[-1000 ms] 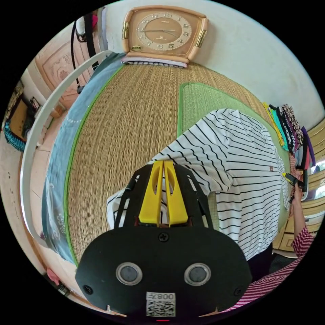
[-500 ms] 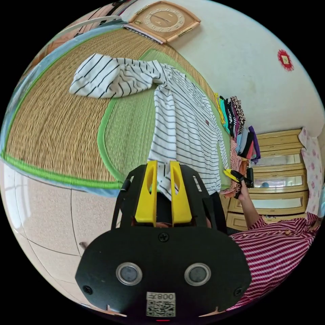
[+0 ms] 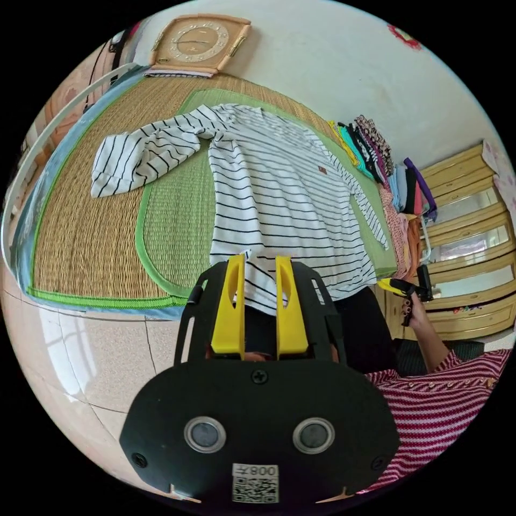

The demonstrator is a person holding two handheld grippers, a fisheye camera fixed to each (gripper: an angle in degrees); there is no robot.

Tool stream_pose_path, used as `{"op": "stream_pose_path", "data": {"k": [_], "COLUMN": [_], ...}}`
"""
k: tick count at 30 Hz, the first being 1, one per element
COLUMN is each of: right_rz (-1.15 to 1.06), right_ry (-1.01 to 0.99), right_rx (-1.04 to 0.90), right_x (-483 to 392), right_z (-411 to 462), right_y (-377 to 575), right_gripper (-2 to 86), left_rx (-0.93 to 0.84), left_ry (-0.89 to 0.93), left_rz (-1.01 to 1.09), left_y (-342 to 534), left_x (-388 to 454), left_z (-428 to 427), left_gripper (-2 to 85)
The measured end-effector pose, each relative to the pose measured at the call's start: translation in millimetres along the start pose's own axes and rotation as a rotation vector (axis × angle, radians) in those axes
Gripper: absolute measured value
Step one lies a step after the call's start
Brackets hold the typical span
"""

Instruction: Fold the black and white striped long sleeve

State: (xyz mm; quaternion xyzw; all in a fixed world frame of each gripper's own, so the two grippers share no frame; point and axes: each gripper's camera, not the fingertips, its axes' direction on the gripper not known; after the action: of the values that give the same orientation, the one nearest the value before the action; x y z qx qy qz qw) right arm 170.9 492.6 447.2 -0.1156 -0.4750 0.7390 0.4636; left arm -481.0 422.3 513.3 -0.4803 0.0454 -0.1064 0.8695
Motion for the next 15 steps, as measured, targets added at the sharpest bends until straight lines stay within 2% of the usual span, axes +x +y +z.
{"op": "stream_pose_path", "data": {"k": [3, 7, 10, 15], "right_rz": [0.015, 0.021, 0.031, 0.047], "right_ry": [-0.031, -0.05, -0.095, -0.155], "right_rx": [0.01, 0.003, 0.02, 0.043], "right_x": [5, 9, 16, 27], "right_z": [-5, -7, -11, -12], "right_y": [7, 13, 18, 27], "right_gripper": [9.0, 9.1, 9.3, 10.3], "left_rx": [-0.076, 0.039, 0.113, 0.101], "left_ry": [-0.034, 0.119, 0.112, 0.183], "left_rz": [-0.032, -0.117, -0.251, -0.453], "left_y": [4, 38, 81, 130], "left_x": [-9, -37, -75, -130], "left_z": [16, -12, -32, -21], "left_gripper": [4.3, 1.5, 1.0, 0.7]}}
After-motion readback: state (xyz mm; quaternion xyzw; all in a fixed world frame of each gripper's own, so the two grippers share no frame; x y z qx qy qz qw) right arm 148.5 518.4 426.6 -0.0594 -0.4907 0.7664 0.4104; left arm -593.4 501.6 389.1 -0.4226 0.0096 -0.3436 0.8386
